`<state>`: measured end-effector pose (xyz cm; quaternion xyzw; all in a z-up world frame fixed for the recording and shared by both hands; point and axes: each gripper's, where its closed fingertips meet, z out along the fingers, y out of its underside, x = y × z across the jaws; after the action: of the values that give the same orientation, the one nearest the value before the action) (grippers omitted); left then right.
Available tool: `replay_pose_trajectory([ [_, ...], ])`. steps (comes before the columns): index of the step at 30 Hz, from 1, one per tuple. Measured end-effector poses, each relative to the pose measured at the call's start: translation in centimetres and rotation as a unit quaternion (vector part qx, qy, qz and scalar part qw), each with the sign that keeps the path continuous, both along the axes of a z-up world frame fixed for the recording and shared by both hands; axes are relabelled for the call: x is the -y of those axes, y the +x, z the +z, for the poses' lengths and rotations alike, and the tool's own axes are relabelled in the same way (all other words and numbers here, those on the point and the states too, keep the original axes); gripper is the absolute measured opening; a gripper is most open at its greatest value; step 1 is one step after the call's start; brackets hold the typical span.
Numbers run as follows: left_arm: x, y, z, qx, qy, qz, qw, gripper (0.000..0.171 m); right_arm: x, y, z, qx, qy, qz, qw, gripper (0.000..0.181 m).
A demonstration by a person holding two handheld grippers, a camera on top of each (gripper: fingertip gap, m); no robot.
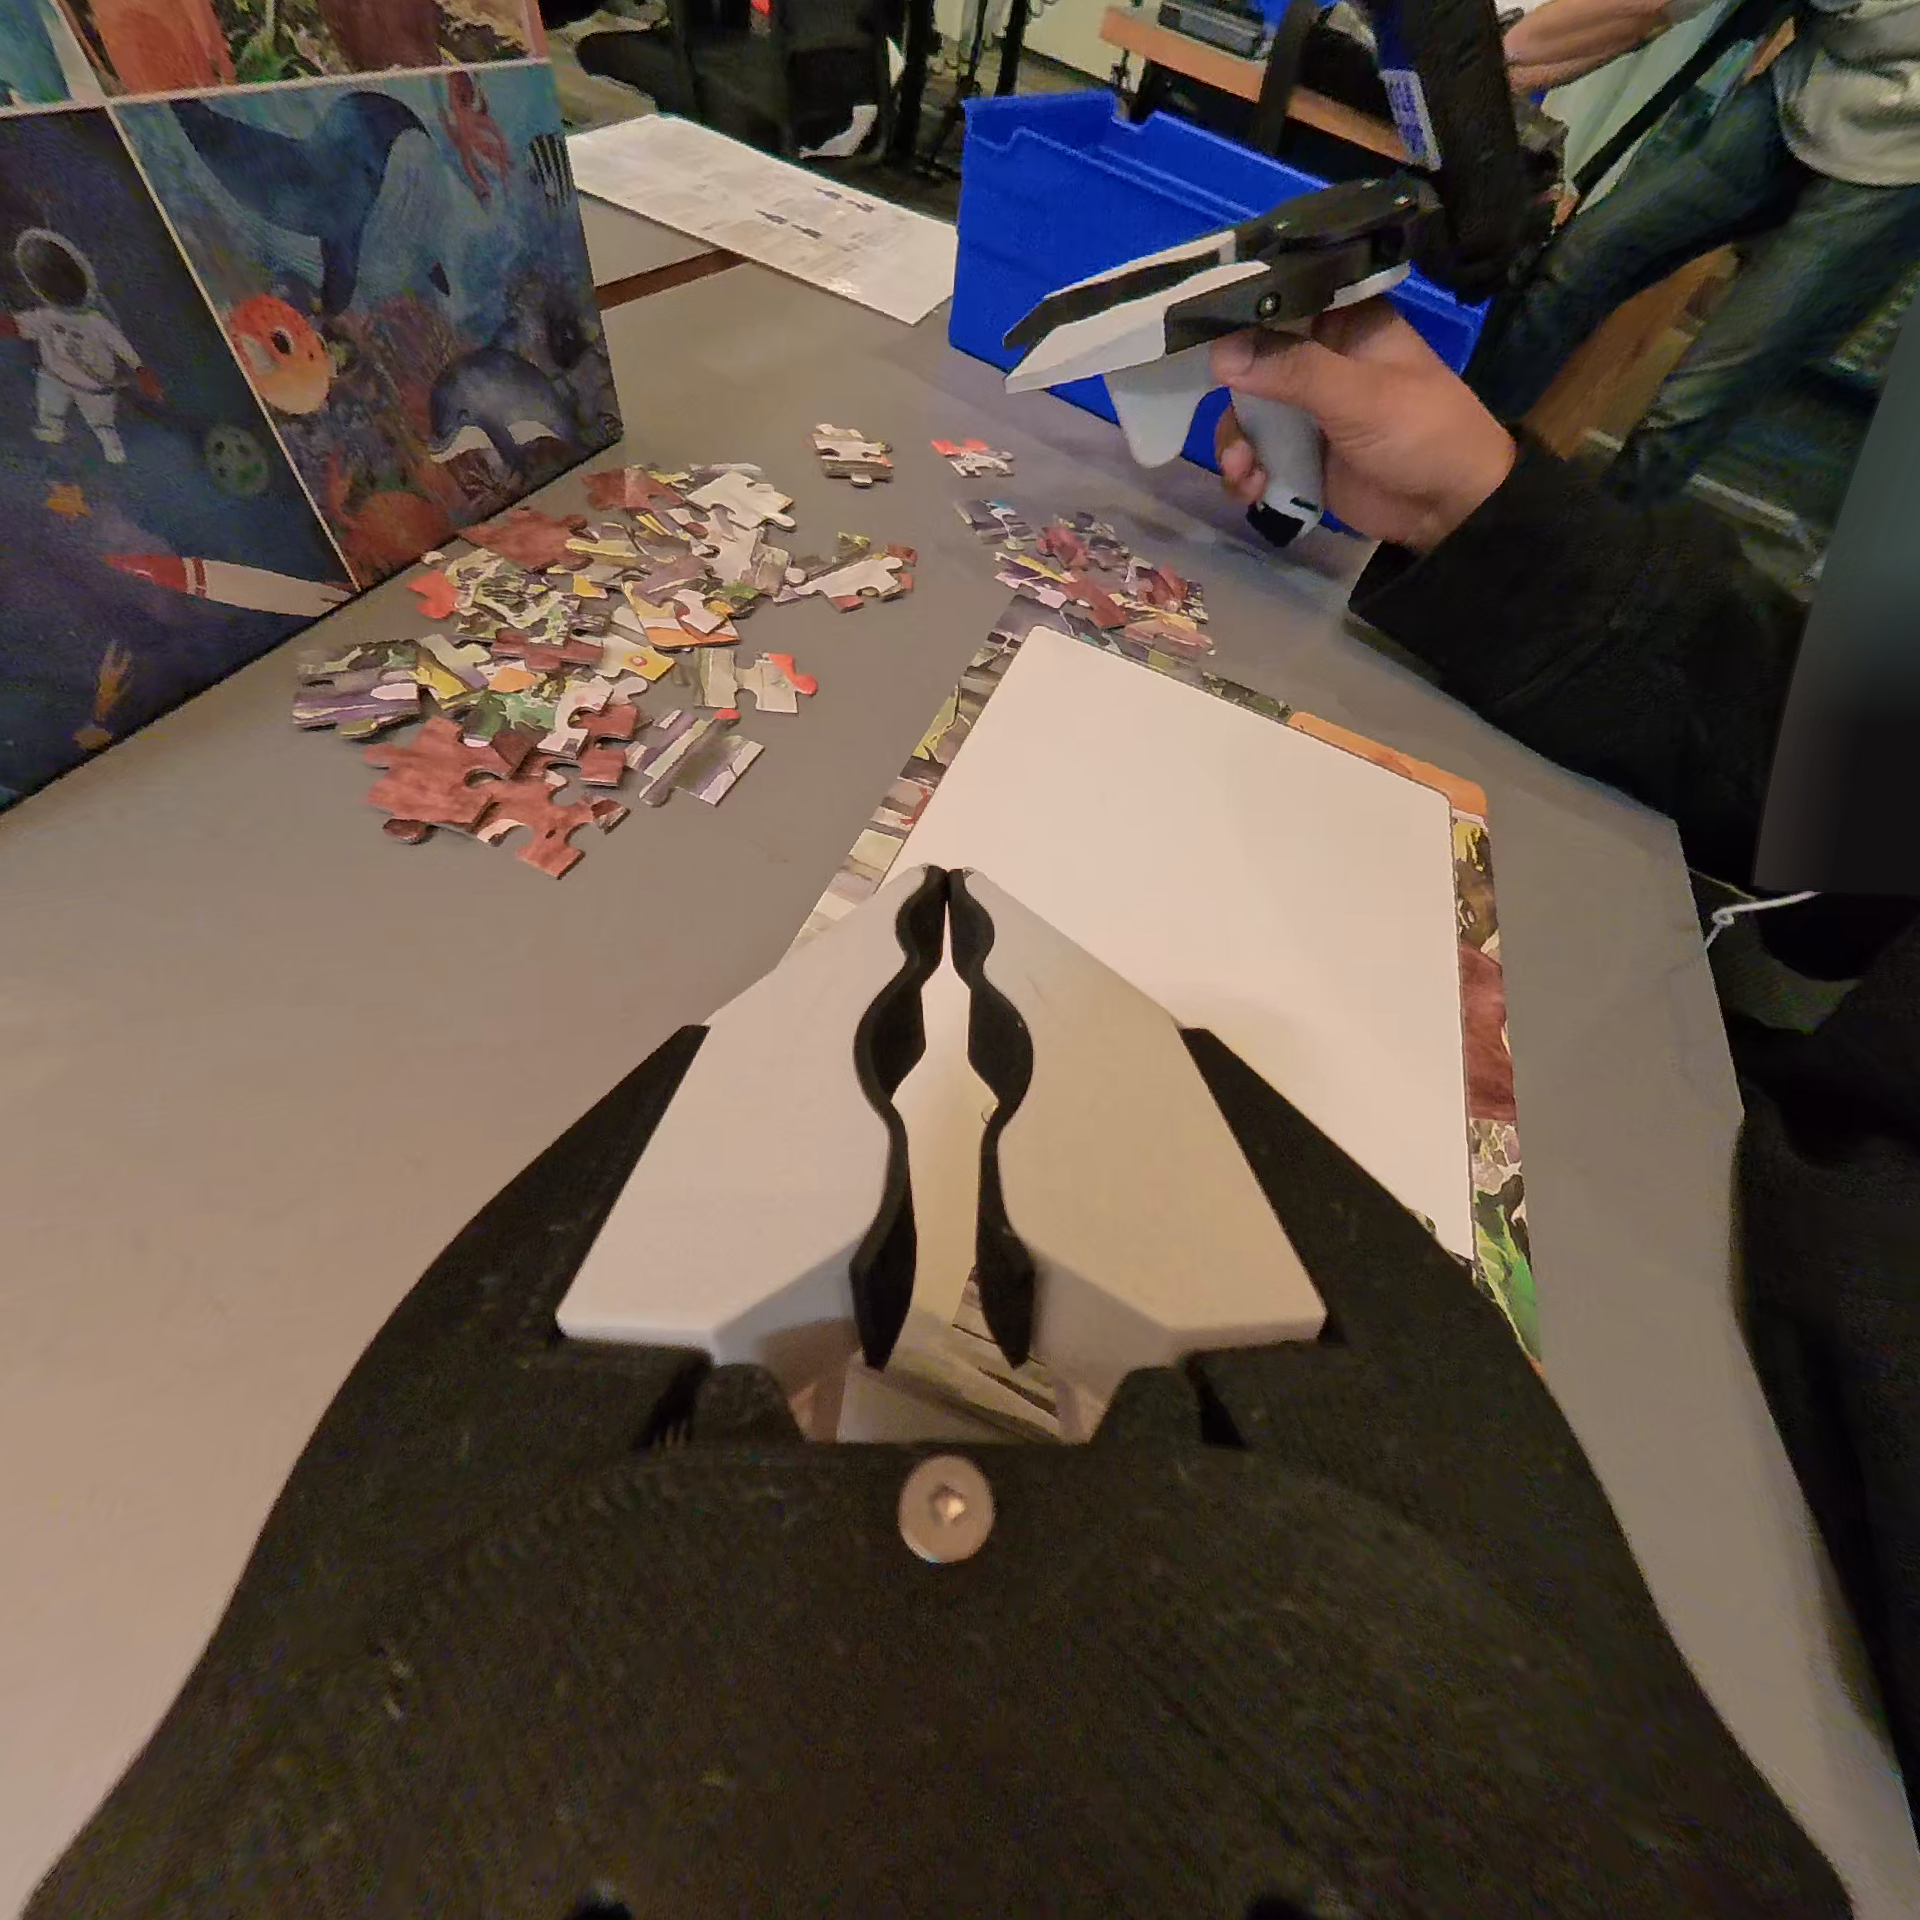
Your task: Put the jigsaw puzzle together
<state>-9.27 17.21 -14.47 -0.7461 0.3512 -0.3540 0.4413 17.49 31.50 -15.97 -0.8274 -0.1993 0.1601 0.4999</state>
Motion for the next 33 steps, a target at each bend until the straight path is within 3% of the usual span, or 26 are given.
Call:
replay_pose_trajectory([
  [13,-0.1,0.1,-0.4,-0.006,-0.005,0.000,1.000,0.000,0.8,-2.2,0.6,0.016,0.025,0.043,0.999,0.049],
  [33,-0.1,0.2,-0.7,-0.015,-0.003,0.000,1.000,0.000,0.9,-3.0,0.9,0.016,0.039,0.056,0.998,0.048],
])
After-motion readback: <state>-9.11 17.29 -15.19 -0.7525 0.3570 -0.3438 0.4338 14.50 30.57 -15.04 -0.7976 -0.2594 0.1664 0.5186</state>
